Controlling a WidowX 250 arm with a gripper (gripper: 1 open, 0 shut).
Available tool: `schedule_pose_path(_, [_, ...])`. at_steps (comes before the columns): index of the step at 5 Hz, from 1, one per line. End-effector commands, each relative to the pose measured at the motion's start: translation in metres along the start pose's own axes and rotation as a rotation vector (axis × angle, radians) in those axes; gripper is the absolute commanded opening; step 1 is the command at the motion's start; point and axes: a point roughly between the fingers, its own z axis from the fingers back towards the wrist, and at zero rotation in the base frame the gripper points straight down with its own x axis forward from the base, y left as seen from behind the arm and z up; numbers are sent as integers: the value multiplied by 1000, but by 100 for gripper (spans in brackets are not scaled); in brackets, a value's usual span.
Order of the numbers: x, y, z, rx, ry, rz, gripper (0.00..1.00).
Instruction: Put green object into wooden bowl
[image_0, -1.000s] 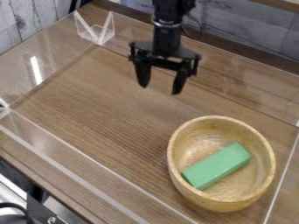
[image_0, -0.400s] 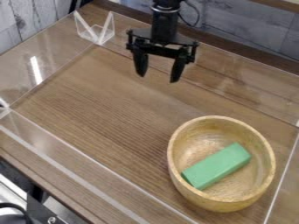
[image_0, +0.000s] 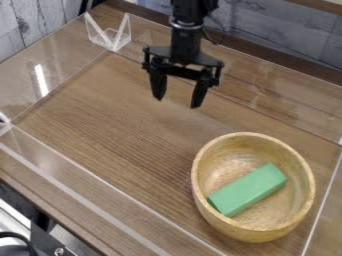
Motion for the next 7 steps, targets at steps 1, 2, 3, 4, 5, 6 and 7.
schedule_pose_path(1, [11, 7, 8, -17, -52, 18, 100])
schedule_pose_path(2, [17, 15, 3, -18, -50, 27, 100])
schedule_pose_path(3, [18, 6, 2, -21, -52, 0, 100])
schedule_pose_path(4, [18, -6, 4, -27, -58, -37, 100])
schedule_pose_path(5, [19, -11, 1, -30, -61, -54, 100])
schedule_pose_path(6, [23, -8, 0, -37, -68, -50, 100])
schedule_pose_path(7, [23, -9, 1, -41, -69, -44, 100])
